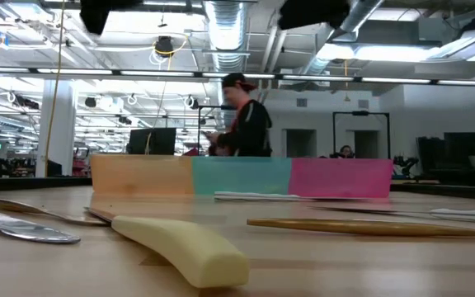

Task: Sort silverware by color (type)
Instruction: Put the blue patterned table knife into the red bin

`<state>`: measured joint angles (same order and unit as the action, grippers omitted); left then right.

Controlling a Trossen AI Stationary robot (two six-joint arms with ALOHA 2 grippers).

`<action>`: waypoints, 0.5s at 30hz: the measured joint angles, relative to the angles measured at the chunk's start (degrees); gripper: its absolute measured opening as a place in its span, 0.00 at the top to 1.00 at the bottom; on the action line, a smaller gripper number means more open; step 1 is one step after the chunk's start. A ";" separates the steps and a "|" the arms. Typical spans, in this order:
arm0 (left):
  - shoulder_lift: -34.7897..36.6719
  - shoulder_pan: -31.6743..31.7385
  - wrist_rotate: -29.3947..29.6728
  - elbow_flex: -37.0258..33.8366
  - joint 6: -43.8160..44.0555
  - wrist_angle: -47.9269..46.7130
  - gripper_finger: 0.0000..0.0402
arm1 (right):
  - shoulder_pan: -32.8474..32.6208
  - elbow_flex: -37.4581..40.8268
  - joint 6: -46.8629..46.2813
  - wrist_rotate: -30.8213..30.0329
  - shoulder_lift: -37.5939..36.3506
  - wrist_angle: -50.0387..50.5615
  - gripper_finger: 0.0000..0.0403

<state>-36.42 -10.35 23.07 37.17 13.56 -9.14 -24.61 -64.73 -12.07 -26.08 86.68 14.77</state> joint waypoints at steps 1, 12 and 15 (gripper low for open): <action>0.06 -0.73 -1.28 0.00 -2.03 2.26 0.75 | -0.21 0.00 -0.77 -0.93 -1.17 2.53 0.67; 11.07 -5.57 2.58 0.02 -14.09 6.36 0.75 | -4.02 0.00 -6.83 -11.88 -18.63 24.20 0.67; 15.79 -5.57 7.67 0.02 -14.03 2.58 0.75 | -4.71 0.02 -7.93 -14.25 -22.05 27.41 0.67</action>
<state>-20.63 -15.92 30.74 37.19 -0.46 -6.56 -29.32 -64.71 -20.00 -40.33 64.63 42.19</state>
